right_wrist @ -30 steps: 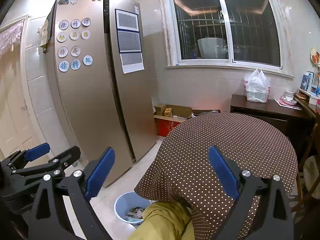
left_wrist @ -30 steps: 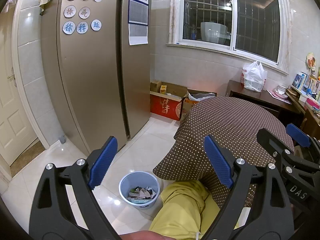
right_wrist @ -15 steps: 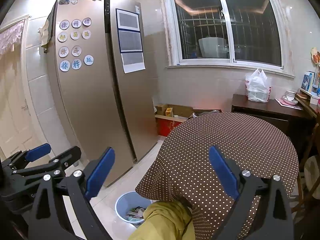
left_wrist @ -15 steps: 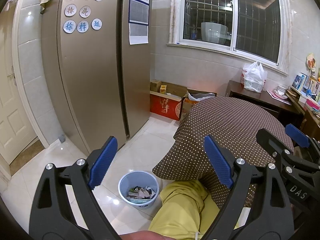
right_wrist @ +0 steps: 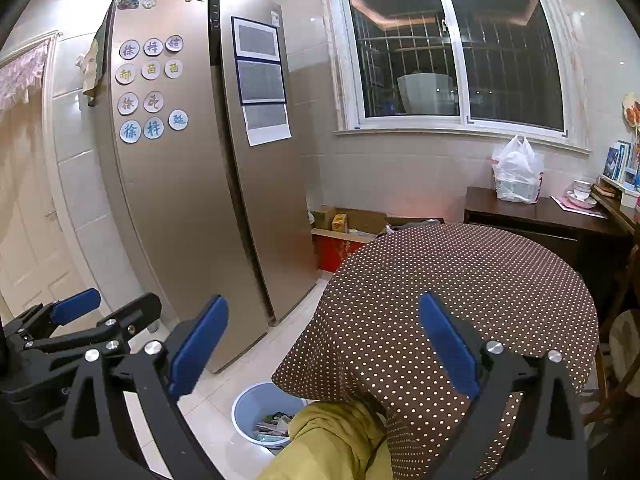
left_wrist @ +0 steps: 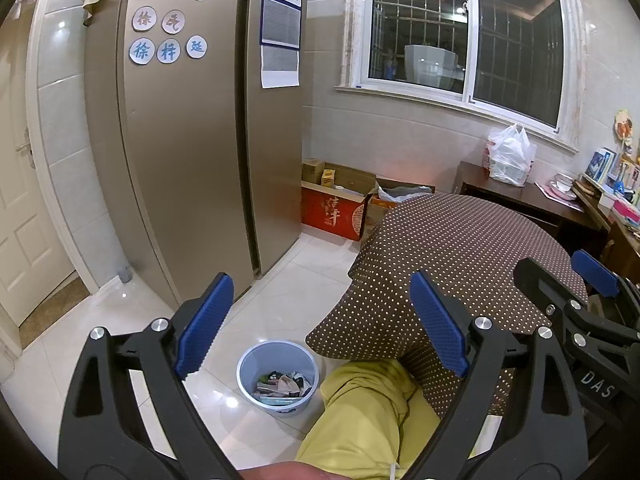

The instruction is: Collect trash

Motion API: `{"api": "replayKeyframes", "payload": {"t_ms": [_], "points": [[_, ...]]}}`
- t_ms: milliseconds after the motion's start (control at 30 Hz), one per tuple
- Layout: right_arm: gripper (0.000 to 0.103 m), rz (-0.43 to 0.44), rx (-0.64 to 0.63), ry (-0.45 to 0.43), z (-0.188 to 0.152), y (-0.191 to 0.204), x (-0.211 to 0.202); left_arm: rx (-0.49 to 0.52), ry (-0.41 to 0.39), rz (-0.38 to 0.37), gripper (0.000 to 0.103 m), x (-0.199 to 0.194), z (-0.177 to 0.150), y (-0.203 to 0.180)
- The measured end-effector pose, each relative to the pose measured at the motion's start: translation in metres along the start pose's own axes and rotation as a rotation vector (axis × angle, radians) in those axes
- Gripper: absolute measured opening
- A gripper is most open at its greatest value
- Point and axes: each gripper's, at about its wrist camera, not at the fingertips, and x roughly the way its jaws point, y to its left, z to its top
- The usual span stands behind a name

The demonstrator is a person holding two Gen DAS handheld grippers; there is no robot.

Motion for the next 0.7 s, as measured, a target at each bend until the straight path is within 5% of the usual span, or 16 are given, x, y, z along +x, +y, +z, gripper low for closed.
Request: {"api": "replayKeyframes", "payload": {"t_ms": [700], "points": [[0.095,-0.014,0.019,0.000,-0.0013,-0.0003,-0.0025,0.006,0.009,-0.008,0.088,0.0017,-0.0003,-0.0039]]}}
